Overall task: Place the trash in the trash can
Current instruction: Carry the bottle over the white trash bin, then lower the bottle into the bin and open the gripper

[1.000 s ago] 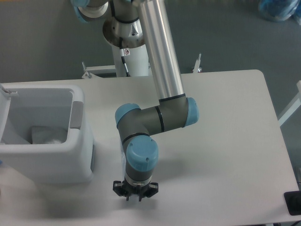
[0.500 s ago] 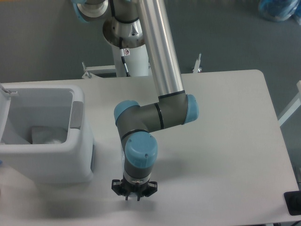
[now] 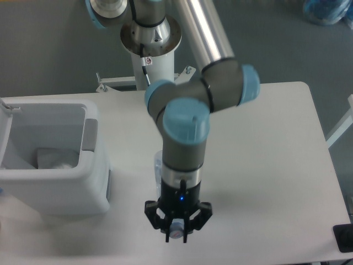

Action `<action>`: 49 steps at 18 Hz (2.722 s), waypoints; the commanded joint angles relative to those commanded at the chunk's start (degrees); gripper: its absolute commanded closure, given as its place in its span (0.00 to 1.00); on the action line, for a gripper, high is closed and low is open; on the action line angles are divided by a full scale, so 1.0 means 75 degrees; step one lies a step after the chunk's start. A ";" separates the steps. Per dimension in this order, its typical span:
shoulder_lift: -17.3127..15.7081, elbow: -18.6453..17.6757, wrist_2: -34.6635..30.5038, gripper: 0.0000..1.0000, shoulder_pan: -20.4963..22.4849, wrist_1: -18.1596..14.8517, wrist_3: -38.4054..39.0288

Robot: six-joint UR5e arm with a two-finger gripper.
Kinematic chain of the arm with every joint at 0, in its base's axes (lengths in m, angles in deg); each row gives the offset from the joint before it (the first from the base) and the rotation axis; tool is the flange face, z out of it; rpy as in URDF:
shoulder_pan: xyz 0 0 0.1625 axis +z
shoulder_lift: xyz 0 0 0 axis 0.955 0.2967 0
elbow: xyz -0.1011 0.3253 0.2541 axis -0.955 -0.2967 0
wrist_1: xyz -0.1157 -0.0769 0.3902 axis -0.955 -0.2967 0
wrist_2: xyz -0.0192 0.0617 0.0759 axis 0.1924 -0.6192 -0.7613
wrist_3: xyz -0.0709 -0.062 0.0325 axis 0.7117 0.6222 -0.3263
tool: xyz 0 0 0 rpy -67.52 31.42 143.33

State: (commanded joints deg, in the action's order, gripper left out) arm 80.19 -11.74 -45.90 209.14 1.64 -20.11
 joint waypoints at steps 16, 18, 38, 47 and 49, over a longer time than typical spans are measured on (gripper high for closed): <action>-0.1559 0.0527 0.0480 0.76 -0.0842 0.0741 0.1874; -0.1676 0.0457 0.0480 0.76 -0.1216 0.0741 0.2050; -0.1864 -0.1383 0.0445 0.31 -0.2695 0.0730 0.2133; -0.2157 -0.1348 0.0398 0.00 -0.1807 0.0718 0.1888; -0.2122 -0.1289 0.0387 0.00 -0.1372 0.0695 0.1502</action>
State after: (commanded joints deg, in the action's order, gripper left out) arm 64.27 -21.41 -43.00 198.85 6.85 -8.85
